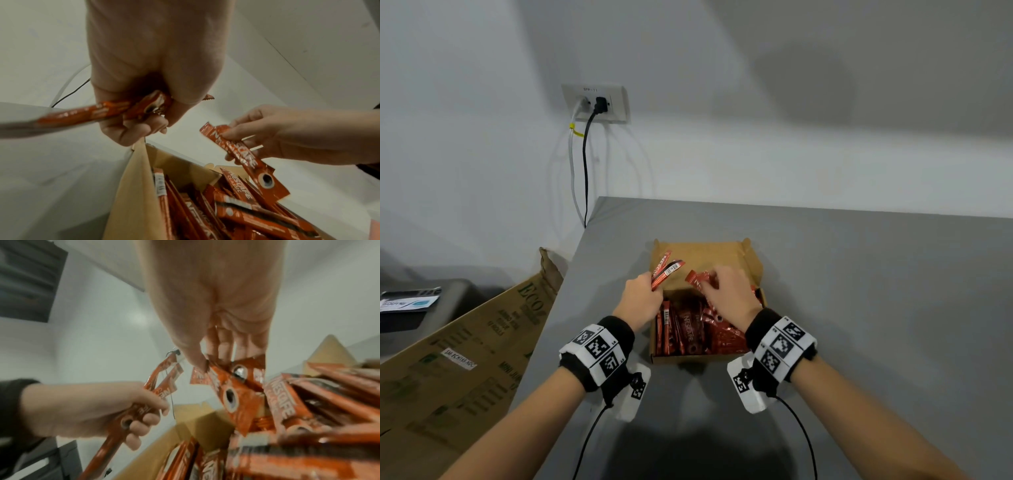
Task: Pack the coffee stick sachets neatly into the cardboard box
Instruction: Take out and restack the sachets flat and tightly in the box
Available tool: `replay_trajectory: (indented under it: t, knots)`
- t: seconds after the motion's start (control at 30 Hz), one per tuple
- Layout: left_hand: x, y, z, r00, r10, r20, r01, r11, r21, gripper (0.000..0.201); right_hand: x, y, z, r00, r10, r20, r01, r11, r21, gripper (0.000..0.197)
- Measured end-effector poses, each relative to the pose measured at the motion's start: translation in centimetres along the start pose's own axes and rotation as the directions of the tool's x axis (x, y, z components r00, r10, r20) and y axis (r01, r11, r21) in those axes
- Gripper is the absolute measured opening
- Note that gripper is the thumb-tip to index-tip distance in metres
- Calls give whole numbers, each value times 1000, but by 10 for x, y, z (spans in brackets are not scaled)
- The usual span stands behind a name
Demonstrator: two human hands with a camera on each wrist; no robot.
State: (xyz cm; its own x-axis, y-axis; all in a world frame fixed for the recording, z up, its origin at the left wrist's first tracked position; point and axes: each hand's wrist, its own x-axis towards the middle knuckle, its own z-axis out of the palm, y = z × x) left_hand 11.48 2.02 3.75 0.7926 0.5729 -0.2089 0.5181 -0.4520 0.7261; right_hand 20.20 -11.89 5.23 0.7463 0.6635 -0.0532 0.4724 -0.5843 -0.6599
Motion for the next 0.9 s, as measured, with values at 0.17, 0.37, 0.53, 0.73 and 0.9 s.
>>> replay_trajectory:
  t: [0.17, 0.37, 0.53, 0.73, 0.9]
  knots:
    - [2, 1, 5, 1000, -12, 16, 12, 1000, 11, 12, -6, -5, -6, 995, 73, -71, -55, 973, 223, 20]
    - [6, 0, 6, 996, -53, 77, 48, 997, 63, 11, -7, -8, 20, 973, 206, 99, -207, 978, -10, 24]
    - [10, -1, 3, 985, -99, 141, 92, 994, 59, 9, -15, -2, 19, 975, 115, 192, -35, 926, -377, 41]
    - [9, 0, 4, 988, -81, 135, 70, 994, 78, 19, -17, 9, 11, 988, 48, 144, 1, 945, -326, 19]
    - [9, -1, 5, 988, -74, 134, 64, 995, 74, 23, -9, 26, -23, 977, 207, -55, -214, 956, -201, 17]
